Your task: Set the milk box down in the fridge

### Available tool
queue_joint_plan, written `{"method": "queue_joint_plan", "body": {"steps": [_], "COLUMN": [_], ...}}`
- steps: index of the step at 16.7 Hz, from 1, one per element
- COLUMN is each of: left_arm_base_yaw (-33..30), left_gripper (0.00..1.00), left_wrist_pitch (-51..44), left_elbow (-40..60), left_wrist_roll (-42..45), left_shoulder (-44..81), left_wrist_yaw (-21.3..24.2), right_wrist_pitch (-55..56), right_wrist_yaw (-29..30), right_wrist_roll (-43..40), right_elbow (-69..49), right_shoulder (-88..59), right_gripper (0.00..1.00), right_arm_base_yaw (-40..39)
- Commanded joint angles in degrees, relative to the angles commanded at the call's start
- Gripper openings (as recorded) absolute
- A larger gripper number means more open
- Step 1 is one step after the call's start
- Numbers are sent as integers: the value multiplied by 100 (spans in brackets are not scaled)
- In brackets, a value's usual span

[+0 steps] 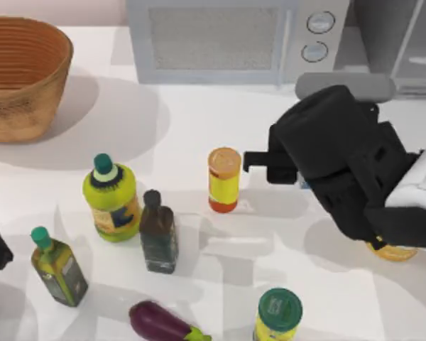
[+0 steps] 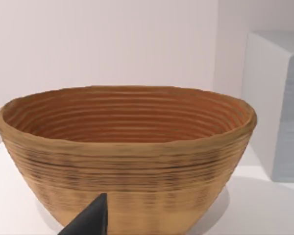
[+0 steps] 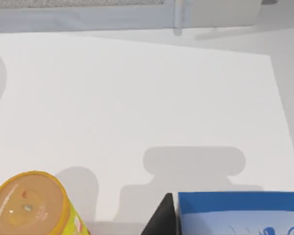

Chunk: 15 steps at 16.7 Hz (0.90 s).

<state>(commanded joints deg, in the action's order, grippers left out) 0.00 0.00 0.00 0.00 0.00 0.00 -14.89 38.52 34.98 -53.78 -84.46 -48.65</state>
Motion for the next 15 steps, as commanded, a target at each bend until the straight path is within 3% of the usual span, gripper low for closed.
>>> {"method": "queue_joint_plan", "body": {"steps": [15], "left_arm_base_yaw": [0], "left_gripper": [100], "left_wrist_pitch": [0], "left_elbow": [0], "left_wrist_roll": [0], "left_shoulder": [0], "left_wrist_yaw": [0], "right_wrist_pitch": [766], "right_wrist_yaw": [-2197], "right_wrist_roll": [-1894], "right_elbow": [2983], "right_shoulder": [4578], "right_gripper": [0], "right_arm_base_yaw": [2593]}}
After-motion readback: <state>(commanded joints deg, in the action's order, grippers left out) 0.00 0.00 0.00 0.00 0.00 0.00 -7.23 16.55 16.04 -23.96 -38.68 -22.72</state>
